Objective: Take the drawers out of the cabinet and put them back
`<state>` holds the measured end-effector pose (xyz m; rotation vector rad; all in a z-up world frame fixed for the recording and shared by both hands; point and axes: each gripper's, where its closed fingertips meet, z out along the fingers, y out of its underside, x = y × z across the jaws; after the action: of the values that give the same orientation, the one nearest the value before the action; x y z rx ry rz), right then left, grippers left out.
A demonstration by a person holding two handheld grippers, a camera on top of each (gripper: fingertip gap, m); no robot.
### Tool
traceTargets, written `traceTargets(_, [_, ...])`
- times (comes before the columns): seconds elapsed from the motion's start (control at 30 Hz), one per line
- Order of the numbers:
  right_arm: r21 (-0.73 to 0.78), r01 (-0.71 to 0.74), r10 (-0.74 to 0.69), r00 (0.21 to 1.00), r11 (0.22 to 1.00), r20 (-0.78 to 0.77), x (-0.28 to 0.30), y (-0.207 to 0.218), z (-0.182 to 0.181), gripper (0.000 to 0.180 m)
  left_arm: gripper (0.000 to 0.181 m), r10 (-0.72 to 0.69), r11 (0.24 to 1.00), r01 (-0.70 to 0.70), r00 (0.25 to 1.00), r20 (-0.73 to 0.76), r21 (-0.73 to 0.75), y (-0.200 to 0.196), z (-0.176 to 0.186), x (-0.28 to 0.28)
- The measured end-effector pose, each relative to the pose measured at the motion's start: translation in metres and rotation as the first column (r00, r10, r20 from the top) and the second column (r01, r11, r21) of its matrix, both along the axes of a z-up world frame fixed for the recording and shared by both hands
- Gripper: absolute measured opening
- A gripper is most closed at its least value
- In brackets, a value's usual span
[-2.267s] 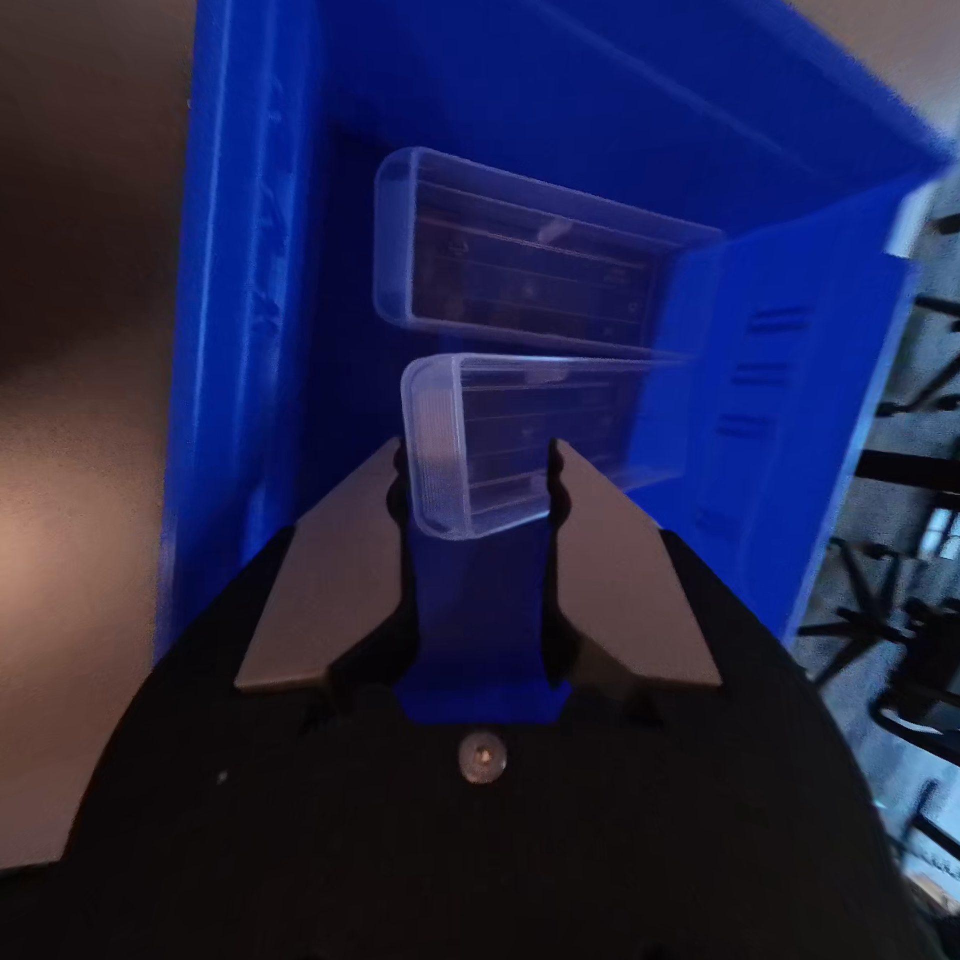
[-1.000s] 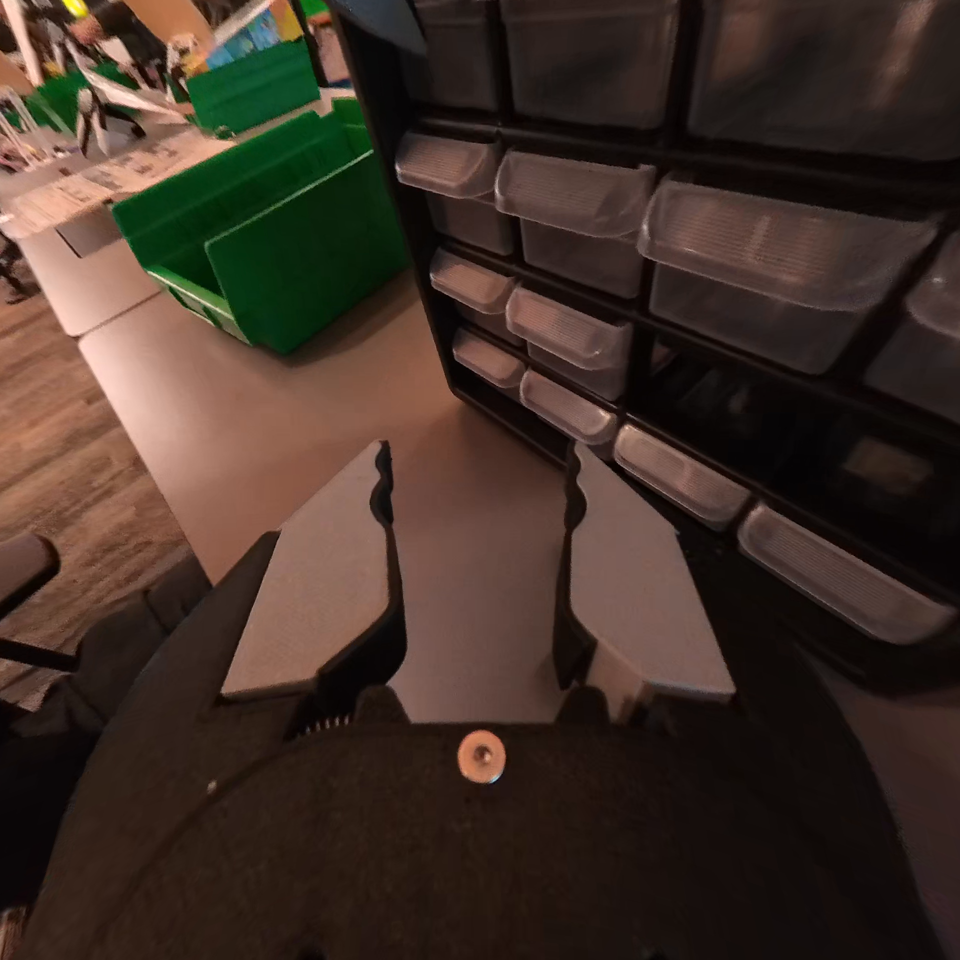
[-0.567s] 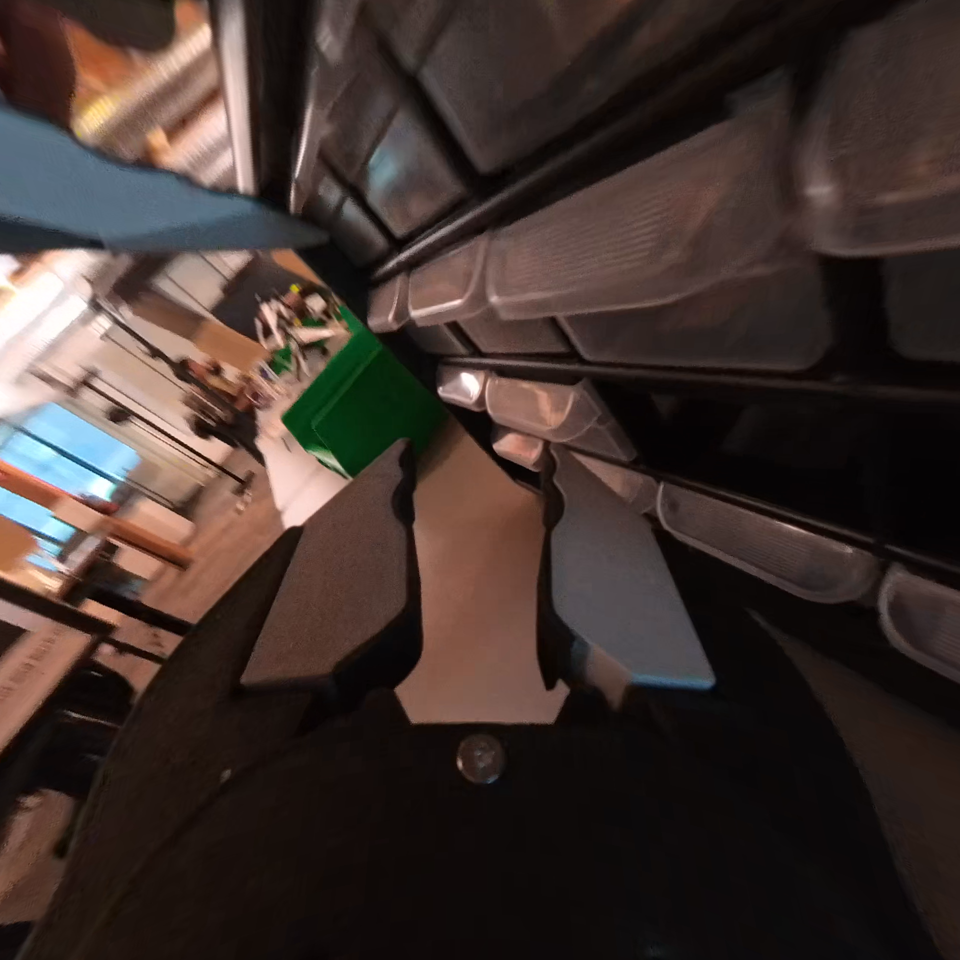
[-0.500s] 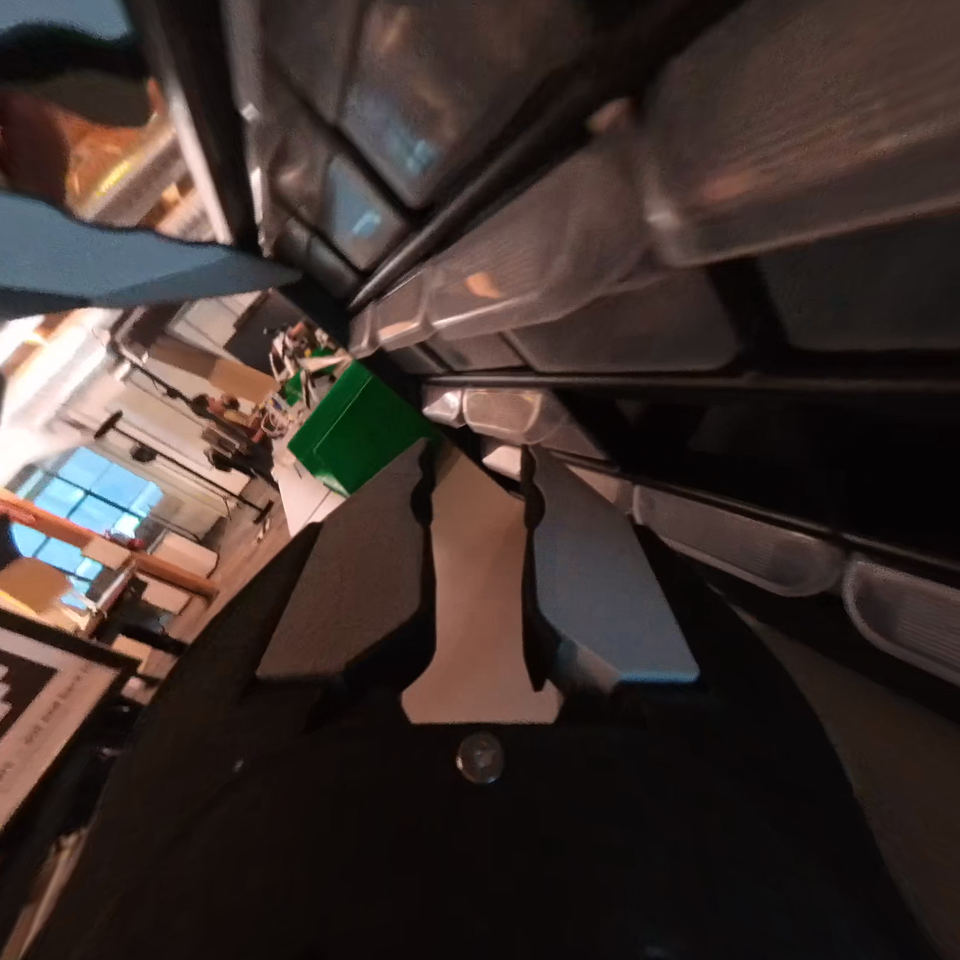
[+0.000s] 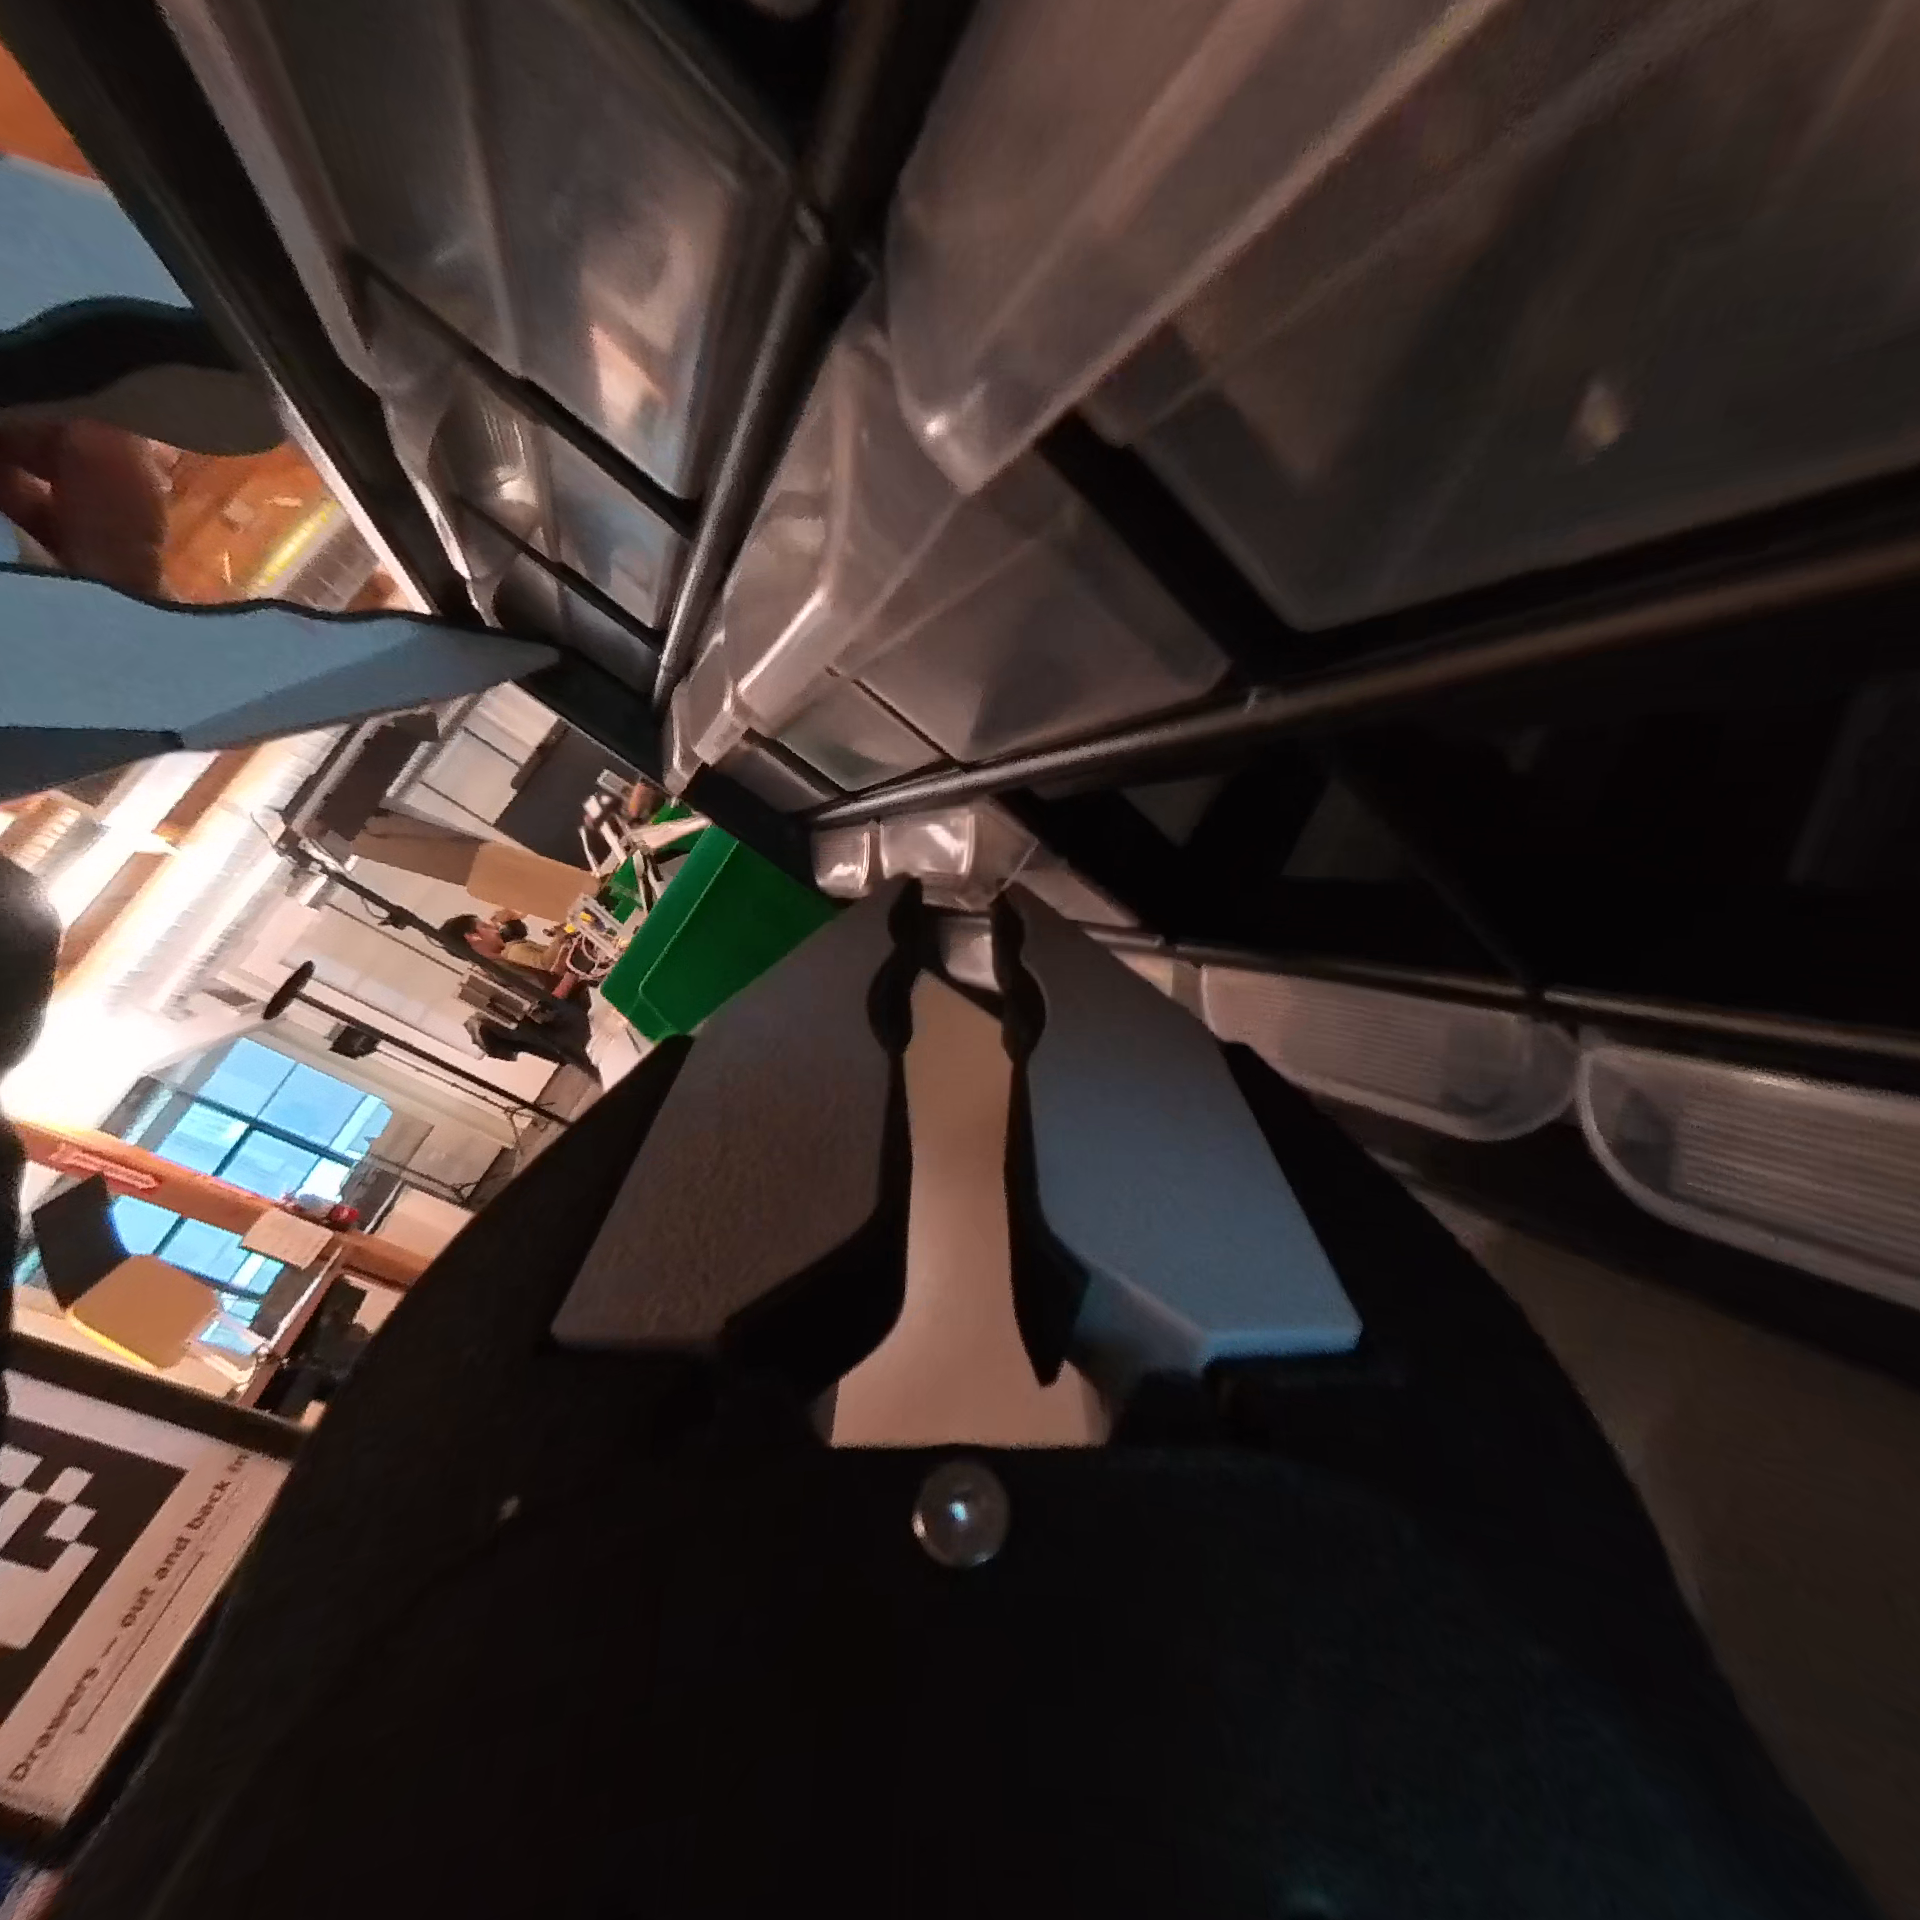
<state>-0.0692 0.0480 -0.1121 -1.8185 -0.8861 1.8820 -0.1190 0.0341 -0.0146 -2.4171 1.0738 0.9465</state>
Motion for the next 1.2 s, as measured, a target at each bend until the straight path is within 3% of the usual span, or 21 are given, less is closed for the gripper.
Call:
traceTargets(0.13, [0.071, -0.091, 0.089, 0.995, 0.993, 0.037, 0.02, -0.025, -0.004, 0.005, 0.052, -0.002, 1.0, 0.002, 1.0, -0.006, 0.0, 0.0, 0.0, 0.0])
traceTargets(0.27, [0.239, -0.165, 0.141, 0.984, 0.957, 0.113, 0.044, -0.047, -0.013, 0.0, 0.052, -0.01, 1.0, 0.01, 1.0, 0.0, 0.003, 0.0, 0.0, 0.0])
traceTargets(0.47, [0.505, -0.125, 0.039, 0.983, 0.854, 0.177, 0.056, -0.023, 0.004, 0.033, 0.052, -0.009, 1.0, 0.009, 1.0, 0.007, 0.017, 0.0, 0.0, 0.0])
traceTargets(0.57, [0.666, -0.155, 0.015, 0.977, 0.729, 0.212, 0.053, -0.017, 0.013, 0.043, 0.052, -0.006, 1.0, 0.006, 1.0, 0.002, 0.011, 0.0, 0.0, 0.0])
traceTargets(0.67, [0.785, -0.174, -0.132, 0.942, 0.595, 0.309, 0.053, 0.008, 0.004, 0.048, 0.052, -0.002, 1.0, 0.002, 1.0, -0.007, 0.008, 0.0, 0.0, 0.0])
traceTargets(0.77, [0.858, -0.229, -0.118, 0.942, 0.46, 0.315, 0.051, 0.005, 0.001, 0.057, 0.052, -0.001, 1.0, 0.001, 1.0, -0.016, 0.007, 0.0, -0.001, 0.0])
traceTargets(0.87, [0.903, -0.293, -0.148, 0.925, 0.314, 0.351, 0.054, 0.006, -0.005, 0.043, 0.052, -0.003, 1.0, 0.003, 1.0, -0.01, 0.007, 0.0, 0.0, 0.0])
traceTargets(1.13, [0.956, -0.288, -0.177, 0.945, -0.057, 0.274, 0.037, -0.005, 0.014, 0.046, 0.052, -0.006, 1.0, 0.006, 1.0, -0.002, 0.013, 0.0, 0.0, 0.0])
traceTargets(1.2, [0.934, -0.337, -0.184, 0.932, -0.119, 0.313, 0.029, -0.007, 0.011, 0.044, 0.052, -0.003, 1.0, 0.003, 1.0, -0.007, 0.01, 0.0, 0.0, 0.001])
